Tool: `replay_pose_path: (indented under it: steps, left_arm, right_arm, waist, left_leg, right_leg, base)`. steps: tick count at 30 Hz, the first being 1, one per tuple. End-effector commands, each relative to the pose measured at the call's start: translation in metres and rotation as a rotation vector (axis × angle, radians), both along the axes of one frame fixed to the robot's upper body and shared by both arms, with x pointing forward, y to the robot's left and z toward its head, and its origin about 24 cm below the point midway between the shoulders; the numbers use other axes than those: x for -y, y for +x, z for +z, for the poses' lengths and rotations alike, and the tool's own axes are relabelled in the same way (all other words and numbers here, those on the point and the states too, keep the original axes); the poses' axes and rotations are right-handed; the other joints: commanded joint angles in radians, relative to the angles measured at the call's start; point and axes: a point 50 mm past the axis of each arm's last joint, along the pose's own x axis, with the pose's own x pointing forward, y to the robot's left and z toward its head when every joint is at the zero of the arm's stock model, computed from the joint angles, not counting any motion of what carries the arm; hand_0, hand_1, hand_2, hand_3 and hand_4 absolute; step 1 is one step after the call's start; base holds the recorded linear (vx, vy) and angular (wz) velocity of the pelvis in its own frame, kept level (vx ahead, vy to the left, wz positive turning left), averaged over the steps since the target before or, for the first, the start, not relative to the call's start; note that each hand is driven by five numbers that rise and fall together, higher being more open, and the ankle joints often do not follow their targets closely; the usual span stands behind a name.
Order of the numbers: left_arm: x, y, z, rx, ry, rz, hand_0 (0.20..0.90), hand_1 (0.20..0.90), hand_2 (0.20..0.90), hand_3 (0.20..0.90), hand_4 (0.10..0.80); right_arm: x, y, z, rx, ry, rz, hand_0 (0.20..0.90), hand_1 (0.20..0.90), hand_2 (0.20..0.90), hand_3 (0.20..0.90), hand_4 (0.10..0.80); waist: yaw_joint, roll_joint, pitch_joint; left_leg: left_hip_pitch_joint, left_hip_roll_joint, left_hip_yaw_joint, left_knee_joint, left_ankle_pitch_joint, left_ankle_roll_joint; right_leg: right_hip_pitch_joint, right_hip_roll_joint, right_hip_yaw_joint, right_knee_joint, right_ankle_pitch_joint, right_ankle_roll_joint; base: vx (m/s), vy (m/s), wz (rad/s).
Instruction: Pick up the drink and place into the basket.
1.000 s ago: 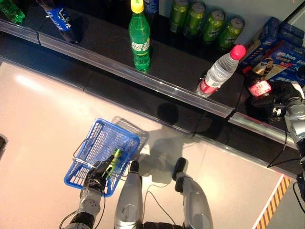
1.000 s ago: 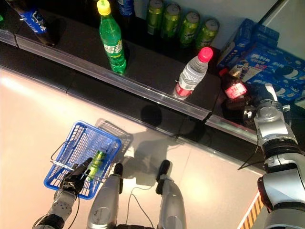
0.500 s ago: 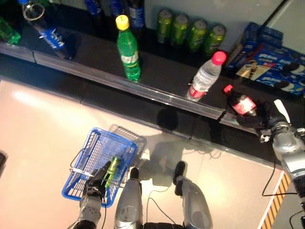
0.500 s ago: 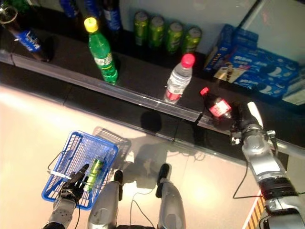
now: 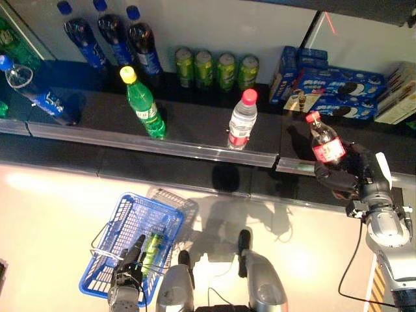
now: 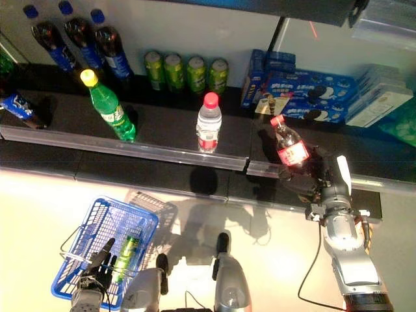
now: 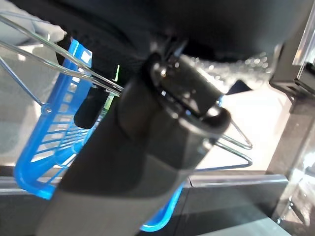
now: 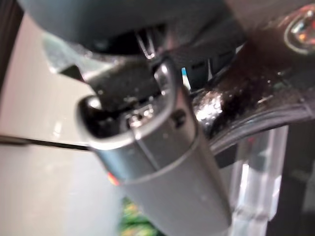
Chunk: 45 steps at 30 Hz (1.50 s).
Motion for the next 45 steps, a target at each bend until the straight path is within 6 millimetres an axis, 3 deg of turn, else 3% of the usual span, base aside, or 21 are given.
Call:
replay_pose_path:
  steps: [1, 5, 9, 14, 16, 18, 22, 26, 32, 35, 45]
  left_arm:
    - [-0.045, -0.020, 0.024, 0.134, 0.227, 0.032, 0.300, 0.300, 0.300, 0.200, 0.100]
    - [-0.042, -0.023, 0.023, 0.150, 0.235, 0.007, 0.300, 0.300, 0.300, 0.200, 0.100]
    - [-0.039, -0.021, 0.024, 0.165, 0.238, -0.018, 0.300, 0.300, 0.300, 0.200, 0.100]
    - [-0.029, -0.009, 0.030, 0.220, 0.256, -0.111, 0.300, 0.300, 0.300, 0.200, 0.100]
    - [-0.028, -0.005, 0.032, 0.237, 0.258, -0.131, 0.300, 0.300, 0.300, 0.200, 0.100]
    - [-0.023, 0.002, 0.037, 0.270, 0.260, -0.175, 0.300, 0.300, 0.300, 0.200, 0.100]
    - [-0.017, 0.012, 0.044, 0.317, 0.266, -0.234, 0.300, 0.300, 0.300, 0.200, 0.100]
    - [-0.009, 0.028, 0.061, 0.404, 0.293, -0.336, 0.300, 0.300, 0.300, 0.200, 0.100]
    - [0.007, 0.045, 0.088, 0.527, 0.319, -0.473, 0.300, 0.300, 0.300, 0.200, 0.100]
    - [0.021, 0.054, 0.111, 0.627, 0.324, -0.594, 0.300, 0.300, 0.300, 0.200, 0.100]
    - [0.044, 0.051, 0.142, 0.811, 0.261, -0.873, 0.300, 0.300, 0.300, 0.200, 0.100]
  right_arm:
    - [-0.038, -0.018, 0.086, 0.532, 0.162, 0.456, 0.300, 0.300, 0.300, 0.200, 0.100]
    - [-0.068, -0.025, 0.086, 0.578, 0.330, 0.831, 0.300, 0.300, 0.300, 0.200, 0.100]
    - [-0.093, -0.027, 0.085, 0.556, 0.384, 1.045, 0.300, 0.300, 0.300, 0.200, 0.100]
    - [-0.139, -0.032, 0.074, 0.447, 0.543, 1.376, 0.300, 0.300, 0.300, 0.200, 0.100]
    - [-0.150, -0.035, 0.072, 0.429, 0.601, 1.448, 0.300, 0.300, 0.300, 0.200, 0.100]
    - [-0.175, -0.039, 0.068, 0.410, 0.627, 1.538, 0.300, 0.300, 0.300, 0.200, 0.100]
    - [-0.198, -0.044, 0.066, 0.385, 0.631, 1.620, 0.300, 0.300, 0.300, 0.200, 0.100]
    - [-0.216, -0.042, 0.069, 0.384, 0.582, 1.573, 0.300, 0.300, 0.300, 0.200, 0.100]
    - [-0.224, -0.030, 0.072, 0.408, 0.579, 1.404, 0.300, 0.300, 0.300, 0.200, 0.100]
    - [-0.224, -0.024, 0.075, 0.454, 0.548, 1.292, 0.300, 0.300, 0.300, 0.200, 0.100]
    - [-0.228, -0.007, 0.081, 0.464, 0.543, 1.118, 0.300, 0.300, 0.300, 0.200, 0.100]
  waist:
    - [0.022, -0.017, -0.223]
    - [0.035, -0.010, -0.253]
    - [0.052, -0.007, -0.275]
    - [0.097, -0.004, -0.296]
    - [0.108, -0.002, -0.301]
    - [0.134, 0.003, -0.302]
    - [0.166, 0.007, -0.299]
    - [0.211, 0.012, -0.293]
    - [0.258, 0.016, -0.284]
    - [0.294, 0.022, -0.274]
    - [0.381, 0.035, -0.256]
  left_leg:
    - [-0.075, -0.004, 0.030, 0.089, 0.071, 0.010]
    - [-0.048, -0.006, 0.031, 0.060, 0.078, 0.005]
    - [-0.036, -0.009, 0.024, 0.042, 0.082, 0.002]
    - [-0.016, -0.025, -0.013, -0.002, 0.085, 0.003]
    - [-0.018, -0.029, -0.022, -0.016, 0.092, 0.005]
    - [-0.016, -0.038, -0.046, -0.035, 0.100, 0.007]
    - [-0.020, -0.048, -0.074, -0.043, 0.107, 0.008]
    - [-0.033, -0.061, -0.109, -0.044, 0.115, 0.008]
    - [-0.050, -0.078, -0.152, -0.041, 0.122, 0.008]
    - [-0.070, -0.088, -0.182, -0.034, 0.130, 0.008]
    - [-0.109, -0.122, -0.269, -0.021, 0.152, 0.010]
  right_leg:
    - [0.136, -0.001, -0.021, 0.033, -0.155, -0.002]
    - [0.158, -0.002, -0.032, 0.017, -0.157, 0.000]
    - [0.173, -0.006, -0.044, 0.007, -0.157, 0.001]
    - [0.202, -0.011, -0.073, -0.006, -0.159, 0.006]
    - [0.202, -0.012, -0.080, -0.010, -0.156, 0.007]
    - [0.208, -0.013, -0.097, -0.013, -0.156, 0.007]
    - [0.214, -0.017, -0.116, -0.017, -0.155, 0.007]
    - [0.224, -0.022, -0.143, -0.024, -0.152, 0.006]
    - [0.233, -0.030, -0.179, -0.027, -0.148, 0.006]
    - [0.236, -0.038, -0.211, -0.025, -0.145, 0.007]
    - [0.259, -0.055, -0.293, -0.027, -0.135, 0.014]
  base:
    - [0.029, 0.058, 0.01]
    - [0.008, 0.043, 0.01]
    - [0.003, 0.033, 0.05]
    - [-0.001, 0.027, 0.15]
    - [-0.023, 0.023, 0.20]
    - [-0.029, 0.025, 0.32]
    - [-0.025, 0.015, 0.23]
    - [-0.025, 0.018, 0.27]
    - [-0.004, 0.015, 0.34]
    - [-0.009, 0.018, 0.34]
    - [0.019, 0.027, 0.36]
